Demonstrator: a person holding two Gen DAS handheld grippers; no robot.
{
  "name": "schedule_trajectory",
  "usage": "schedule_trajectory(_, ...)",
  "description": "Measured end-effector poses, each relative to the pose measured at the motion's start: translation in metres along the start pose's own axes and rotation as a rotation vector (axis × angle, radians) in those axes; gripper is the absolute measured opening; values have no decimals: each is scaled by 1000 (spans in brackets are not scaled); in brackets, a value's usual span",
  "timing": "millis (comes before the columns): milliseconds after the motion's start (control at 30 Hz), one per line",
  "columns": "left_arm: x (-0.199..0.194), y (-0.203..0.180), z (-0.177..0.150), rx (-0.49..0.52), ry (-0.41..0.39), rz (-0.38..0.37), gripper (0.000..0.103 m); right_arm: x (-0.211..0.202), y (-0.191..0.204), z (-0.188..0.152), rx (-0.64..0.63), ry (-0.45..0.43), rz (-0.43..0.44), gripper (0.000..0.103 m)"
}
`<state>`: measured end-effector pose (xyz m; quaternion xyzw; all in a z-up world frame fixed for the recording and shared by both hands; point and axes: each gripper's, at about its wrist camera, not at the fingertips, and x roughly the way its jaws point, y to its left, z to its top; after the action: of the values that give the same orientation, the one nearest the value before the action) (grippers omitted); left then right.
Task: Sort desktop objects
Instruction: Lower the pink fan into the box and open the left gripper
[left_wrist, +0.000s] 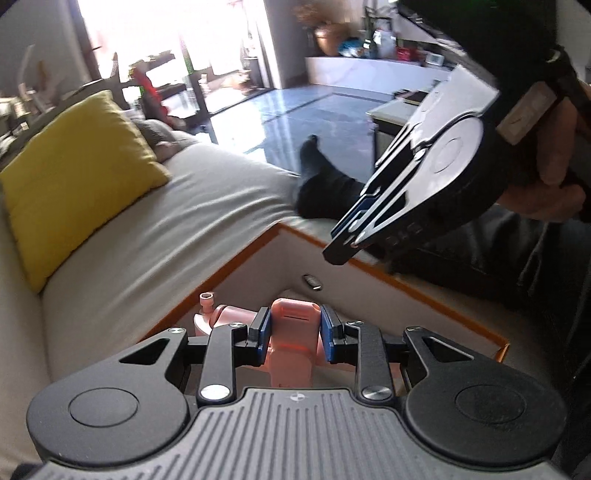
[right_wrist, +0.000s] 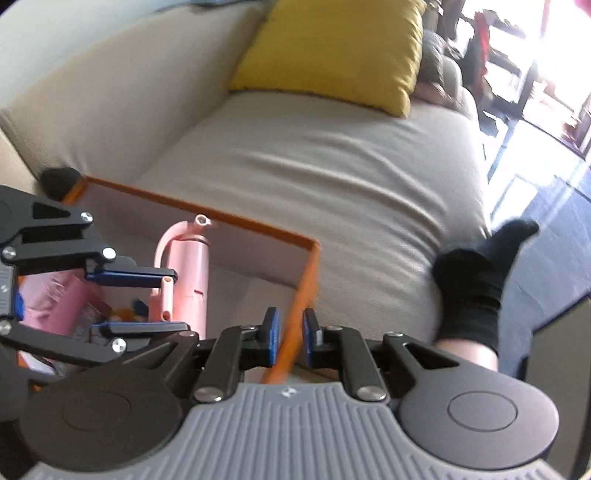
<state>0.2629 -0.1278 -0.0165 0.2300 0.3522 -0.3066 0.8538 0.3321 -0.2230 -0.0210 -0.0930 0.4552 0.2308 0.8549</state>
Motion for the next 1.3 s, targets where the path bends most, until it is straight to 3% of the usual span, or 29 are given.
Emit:
schedule_trajectory(700, 64, -3, 11, 304, 47, -281, 32, 8, -21, -2, 89, 18, 92, 23)
schedule_trajectory(1067, 69, 0, 12, 286, 57, -252, 32, 8, -13, 0, 58, 42, 57, 25)
schedule_trajectory(1300, 42, -1, 11, 235, 34, -203, 32, -9, -9, -3, 69, 24, 30, 28)
